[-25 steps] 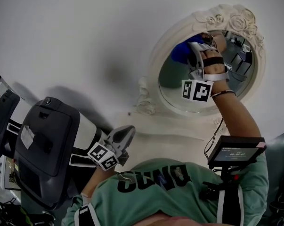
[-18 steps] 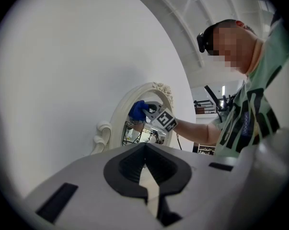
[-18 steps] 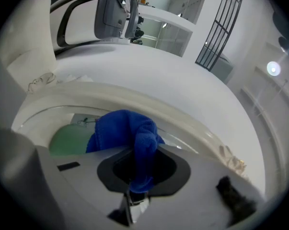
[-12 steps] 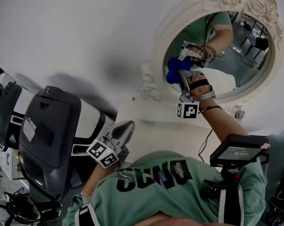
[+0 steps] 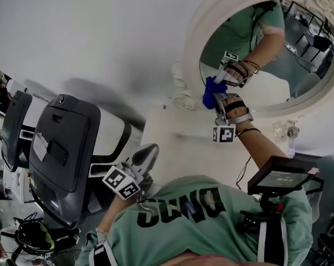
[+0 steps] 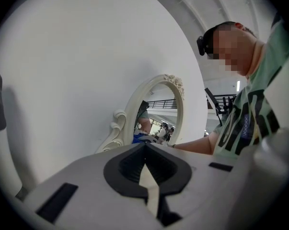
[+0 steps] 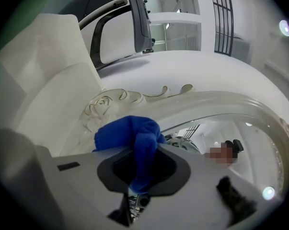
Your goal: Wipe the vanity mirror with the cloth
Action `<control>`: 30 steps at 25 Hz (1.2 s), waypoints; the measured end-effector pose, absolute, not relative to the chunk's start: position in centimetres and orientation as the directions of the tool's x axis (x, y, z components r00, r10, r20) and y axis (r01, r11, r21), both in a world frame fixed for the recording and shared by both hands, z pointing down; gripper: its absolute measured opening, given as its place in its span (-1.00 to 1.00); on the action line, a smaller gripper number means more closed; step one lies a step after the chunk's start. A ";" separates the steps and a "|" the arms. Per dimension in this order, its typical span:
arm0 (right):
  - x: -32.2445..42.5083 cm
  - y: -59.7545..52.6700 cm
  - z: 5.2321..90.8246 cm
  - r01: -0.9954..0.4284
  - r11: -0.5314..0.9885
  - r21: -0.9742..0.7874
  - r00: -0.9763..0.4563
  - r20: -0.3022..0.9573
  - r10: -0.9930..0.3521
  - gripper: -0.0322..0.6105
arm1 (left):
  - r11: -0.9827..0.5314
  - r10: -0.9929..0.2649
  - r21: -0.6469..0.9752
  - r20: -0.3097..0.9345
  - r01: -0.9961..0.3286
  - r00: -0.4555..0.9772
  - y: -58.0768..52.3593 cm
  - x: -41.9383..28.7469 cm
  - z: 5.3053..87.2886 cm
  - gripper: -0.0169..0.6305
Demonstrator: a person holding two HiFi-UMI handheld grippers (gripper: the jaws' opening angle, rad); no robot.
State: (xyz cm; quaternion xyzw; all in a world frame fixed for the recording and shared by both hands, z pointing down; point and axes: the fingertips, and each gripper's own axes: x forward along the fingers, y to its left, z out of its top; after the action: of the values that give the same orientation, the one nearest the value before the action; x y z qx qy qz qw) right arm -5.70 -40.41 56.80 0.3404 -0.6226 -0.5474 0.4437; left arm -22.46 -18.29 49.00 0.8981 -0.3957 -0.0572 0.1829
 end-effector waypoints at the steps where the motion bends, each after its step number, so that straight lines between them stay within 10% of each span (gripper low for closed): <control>1: -5.7 -40.4 57.0 0.058 0.179 0.982 -0.374 0.188 -0.908 -0.75 | -0.625 -0.730 0.372 0.035 -0.687 0.683 -18.3 -22.3 48.8 -0.92; 7: -5.9 -39.9 55.4 0.110 0.236 0.966 -0.370 0.260 -0.892 -0.75 | -0.685 -0.700 0.321 -0.040 -0.654 0.713 -18.8 -21.3 46.2 -0.92; 19: -3.0 -38.6 21.0 -0.095 -0.296 0.950 -0.325 -0.311 -0.893 -0.74 | -0.749 -0.652 0.283 -0.149 -0.600 0.744 -19.9 -20.4 43.5 -0.92; 30: -1.3 -39.9 17.3 -0.018 -0.335 0.942 -0.257 -0.328 -0.909 -0.74 | -0.741 -0.662 0.288 -0.163 -0.606 0.731 -20.0 -21.8 43.6 -0.92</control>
State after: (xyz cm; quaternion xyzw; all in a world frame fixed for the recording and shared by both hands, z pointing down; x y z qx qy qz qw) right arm -1.33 -39.95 17.31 0.5021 -0.4616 -0.6444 0.3458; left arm -21.80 -19.99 43.60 0.9241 -0.3432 -0.1285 0.1083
